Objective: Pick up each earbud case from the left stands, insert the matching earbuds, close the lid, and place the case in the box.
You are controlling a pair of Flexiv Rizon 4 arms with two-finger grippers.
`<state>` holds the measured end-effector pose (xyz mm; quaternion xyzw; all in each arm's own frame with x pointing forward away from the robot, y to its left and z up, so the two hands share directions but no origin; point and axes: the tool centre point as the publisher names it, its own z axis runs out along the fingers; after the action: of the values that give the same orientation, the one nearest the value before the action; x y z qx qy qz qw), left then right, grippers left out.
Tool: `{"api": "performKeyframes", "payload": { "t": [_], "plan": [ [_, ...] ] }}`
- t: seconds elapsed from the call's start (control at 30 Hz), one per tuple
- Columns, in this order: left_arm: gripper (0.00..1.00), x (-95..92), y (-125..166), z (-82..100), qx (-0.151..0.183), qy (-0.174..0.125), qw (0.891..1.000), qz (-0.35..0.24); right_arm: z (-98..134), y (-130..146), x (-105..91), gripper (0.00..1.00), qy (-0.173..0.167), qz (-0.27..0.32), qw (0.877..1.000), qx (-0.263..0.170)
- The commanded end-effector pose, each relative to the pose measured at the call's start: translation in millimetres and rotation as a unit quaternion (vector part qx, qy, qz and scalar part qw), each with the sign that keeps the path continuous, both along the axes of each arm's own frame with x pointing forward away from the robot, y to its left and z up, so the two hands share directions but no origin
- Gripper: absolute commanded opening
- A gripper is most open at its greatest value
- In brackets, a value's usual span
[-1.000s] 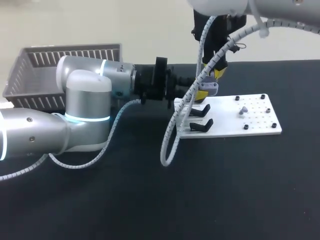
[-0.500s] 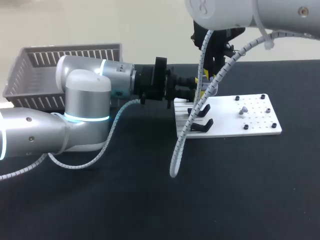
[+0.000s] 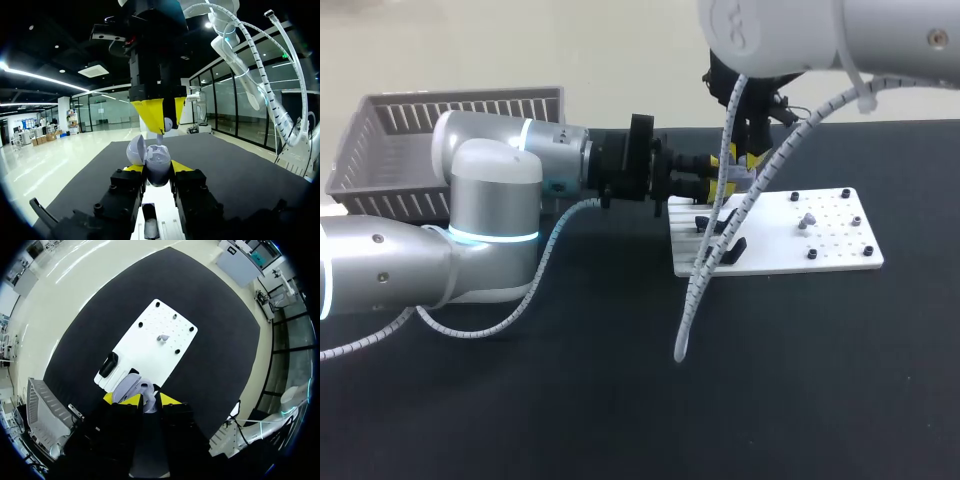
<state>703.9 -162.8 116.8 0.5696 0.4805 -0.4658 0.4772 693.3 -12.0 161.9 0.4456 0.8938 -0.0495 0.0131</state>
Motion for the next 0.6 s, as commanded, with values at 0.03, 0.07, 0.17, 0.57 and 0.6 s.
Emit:
{"api": "performKeyframes", "payload": {
  "t": [0.03,0.07,0.17,0.57,0.6],
  "plan": [
    [0.00,-0.3,0.3,-0.7,-0.001,-0.001,1.000,0.001,-1.0,-1.0,-1.2,0.00,-0.003,0.000,1.000,0.001],
    [0.00,-0.3,0.3,-0.7,-0.001,-0.001,1.000,0.001,-1.4,-1.1,-0.7,0.00,-0.002,0.000,1.000,0.001],
    [0.00,-0.3,0.3,-0.7,-0.001,-0.001,1.000,0.001,-1.9,-1.4,0.5,0.00,-0.003,0.000,1.000,0.001],
    [0.00,-0.3,0.3,-0.7,-0.001,-0.001,1.000,0.001,-2.6,-2.1,5.9,0.00,-0.004,0.002,1.000,0.002],
    [0.00,-0.3,0.3,-0.7,-0.001,-0.001,1.000,0.001,-2.8,-2.2,6.0,0.00,-0.003,0.002,1.000,0.003]
  ]
}}
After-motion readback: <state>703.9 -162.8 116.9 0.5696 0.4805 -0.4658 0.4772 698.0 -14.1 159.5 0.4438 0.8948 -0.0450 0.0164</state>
